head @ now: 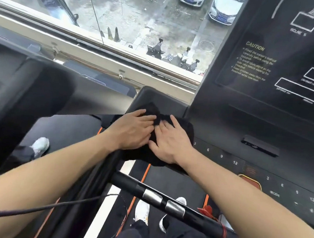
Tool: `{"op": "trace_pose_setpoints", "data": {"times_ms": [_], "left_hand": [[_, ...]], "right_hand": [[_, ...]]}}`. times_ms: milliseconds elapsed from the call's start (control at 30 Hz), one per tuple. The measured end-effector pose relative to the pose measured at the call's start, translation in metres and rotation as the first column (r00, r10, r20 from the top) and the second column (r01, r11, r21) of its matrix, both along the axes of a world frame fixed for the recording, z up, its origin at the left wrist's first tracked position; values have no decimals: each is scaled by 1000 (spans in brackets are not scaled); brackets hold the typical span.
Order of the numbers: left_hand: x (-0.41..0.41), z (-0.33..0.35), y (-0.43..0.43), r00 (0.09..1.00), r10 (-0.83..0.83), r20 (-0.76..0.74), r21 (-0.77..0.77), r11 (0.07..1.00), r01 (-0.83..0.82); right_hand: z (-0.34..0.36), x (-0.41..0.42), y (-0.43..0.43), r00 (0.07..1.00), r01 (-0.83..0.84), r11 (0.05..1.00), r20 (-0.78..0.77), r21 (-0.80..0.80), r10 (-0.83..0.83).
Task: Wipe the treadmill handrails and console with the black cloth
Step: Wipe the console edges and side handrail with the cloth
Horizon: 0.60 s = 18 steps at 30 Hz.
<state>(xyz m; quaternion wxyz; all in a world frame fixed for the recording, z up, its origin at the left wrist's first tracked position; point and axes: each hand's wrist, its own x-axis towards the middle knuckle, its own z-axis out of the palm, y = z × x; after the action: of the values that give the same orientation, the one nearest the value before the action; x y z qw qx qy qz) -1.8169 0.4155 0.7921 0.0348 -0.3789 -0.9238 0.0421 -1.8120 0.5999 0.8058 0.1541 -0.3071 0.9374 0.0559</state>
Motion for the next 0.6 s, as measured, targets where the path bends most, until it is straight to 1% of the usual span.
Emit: {"op": "trace_pose_setpoints", "data": {"times_ms": [67,167,233,300,400,533,600], "left_hand": [[8,-1,-3,999,45,-19,21,999,-45],[25,-9,-1,991,124,-49,157,981,-115],[33,-17,5,978,186,-96,245,957,-158],[37,-28,12,957,270,-107,298,927,-228],[40,-35,20,939,342,-22,234,915,-328],[31,-22,19,938,337,81,102,933,-345],[21,-16,18,942,308,134,39,948,-316]], "right_hand": [[-1,-4,3,997,-75,996,20,-39,76],[1,-15,13,977,-197,978,70,-68,202],[2,-20,18,960,-267,960,70,-80,273],[3,-22,20,949,-305,950,59,-62,309],[5,-20,19,954,-297,955,-29,15,298],[7,-3,14,982,-110,991,-147,80,121],[8,11,9,982,-39,998,-182,48,47]]}}
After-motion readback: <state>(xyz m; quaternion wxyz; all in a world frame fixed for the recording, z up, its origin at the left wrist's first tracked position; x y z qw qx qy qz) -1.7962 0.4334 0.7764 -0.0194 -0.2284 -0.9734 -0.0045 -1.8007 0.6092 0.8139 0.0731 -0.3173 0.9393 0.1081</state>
